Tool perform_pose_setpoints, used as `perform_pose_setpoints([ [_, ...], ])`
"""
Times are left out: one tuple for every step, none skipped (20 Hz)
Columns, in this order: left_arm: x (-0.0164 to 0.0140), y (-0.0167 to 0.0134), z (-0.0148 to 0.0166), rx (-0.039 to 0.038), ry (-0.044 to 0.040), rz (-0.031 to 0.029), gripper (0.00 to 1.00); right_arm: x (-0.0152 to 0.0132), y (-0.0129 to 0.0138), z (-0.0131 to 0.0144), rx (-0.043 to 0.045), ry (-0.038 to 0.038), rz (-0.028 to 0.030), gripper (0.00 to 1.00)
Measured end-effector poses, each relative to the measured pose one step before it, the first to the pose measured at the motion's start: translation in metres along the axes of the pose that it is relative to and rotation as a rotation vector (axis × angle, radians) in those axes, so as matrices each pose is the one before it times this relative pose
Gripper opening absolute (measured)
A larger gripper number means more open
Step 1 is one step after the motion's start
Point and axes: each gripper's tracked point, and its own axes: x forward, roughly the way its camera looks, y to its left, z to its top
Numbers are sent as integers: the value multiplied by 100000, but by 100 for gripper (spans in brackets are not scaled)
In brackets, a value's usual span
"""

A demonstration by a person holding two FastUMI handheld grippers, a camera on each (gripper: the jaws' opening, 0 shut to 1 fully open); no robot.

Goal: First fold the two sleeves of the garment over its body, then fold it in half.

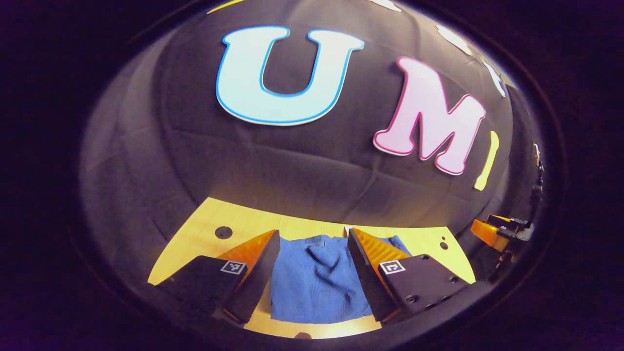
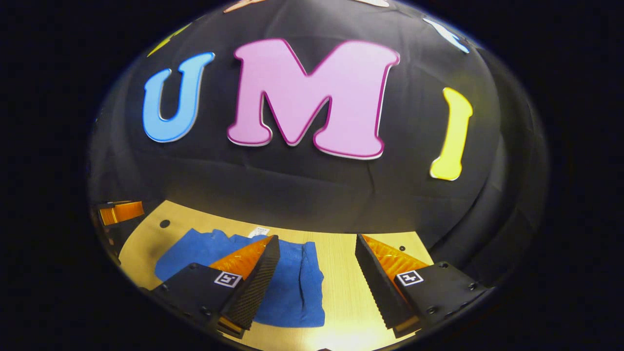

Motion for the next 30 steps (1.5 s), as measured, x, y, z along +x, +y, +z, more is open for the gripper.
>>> perform_pose_setpoints([
  [-2900,-482,-157,2310,-2796,634,82,-2717,296,95,-137,-1715,-558,99],
  [-2623,-648,-260,1892,-1144,-206,82,-2833,294,-7,128,-1359,612,99],
  [-2762,-589,-391,1358,-1598,-303,82,-2772,483,178,50,-1221,-293,100],
  [-2599,-778,-216,464,-1522,-891,82,-2903,452,303,268,-2049,-43,100],
  [-2891,-722,40,443,-1351,-1675,82,-2670,567,541,688,-3131,81,100],
  [-2799,-504,-233,1151,-2060,-812,82,-2632,850,802,276,-4811,1269,100],
  [-2107,14,-13,2561,-3005,196,82,-2620,1095,823,-653,-4181,1925,100],
  [-1932,165,63,2508,-4218,1097,82,-2399,796,737,-1446,-4153,1331,100],
  [-1658,173,455,1178,-5293,2035,80,-2196,817,502,-1183,-3132,1242,99],
  [-1740,87,30,-35,-1873,1371,80,-1850,748,282,-262,-3078,828,99],
  [-2205,-33,-856,-270,-1483,993,79,-1681,805,430,1800,-2955,739,99],
  [-1907,60,-445,-304,-2353,1008,80,-1619,1118,120,1860,-2170,1213,99],
  [-1486,173,-193,-865,-1875,1171,79,-1467,690,-157,1367,-1811,-30,99],
  [-1360,201,-585,-529,-1069,699,80,-1531,436,-830,1129,228,397,99],
  [-680,-53,-1799,570,-633,286,80,-1469,435,-1181,1714,1390,23,99],
  [-1207,164,-651,1197,-1446,558,79,-1032,198,-430,2056,-671,-668,99],
  [-894,-39,-530,1632,-857,-699,80,-965,97,-343,1510,-607,-1128,99],
  [-857,-263,-480,1434,293,-1580,79,-524,0,-338,-618,-214,-934,99],
  [-334,-262,-283,211,661,-1760,81,-334,-134,-203,-3045,753,-657,99],
  [-69,-297,94,-760,710,-1383,82,-33,-117,-230,-2716,948,-440,99],
  [-51,-10,109,-665,859,-266,81,45,-93,-50,-1359,1368,-30,92],
  [-77,167,496,387,-711,665,80,-102,8,171,401,574,234,99],
  [80,119,681,753,-1051,1014,80,-11,-46,507,734,-1148,55,99],
  [42,-8,577,742,-980,942,79,161,-403,620,542,-1302,-415,99],
  [-89,-119,315,707,-667,844,78,-42,-250,376,841,-1378,255,99],
  [-42,-318,335,842,-343,767,79,42,-191,282,571,-790,483,92],
  [-15,-208,333,612,-626,704,80,-53,-322,69,154,-35,26,99],
  [-107,-310,550,520,-1593,34,79,-56,-494,320,-78,-1109,-335,99],
  [-202,-502,435,909,-1201,-710,80,65,-418,229,459,-703,-68,99],
  [-143,-300,7,984,72,742,81,-68,-79,-231,1068,430,568,99],
])
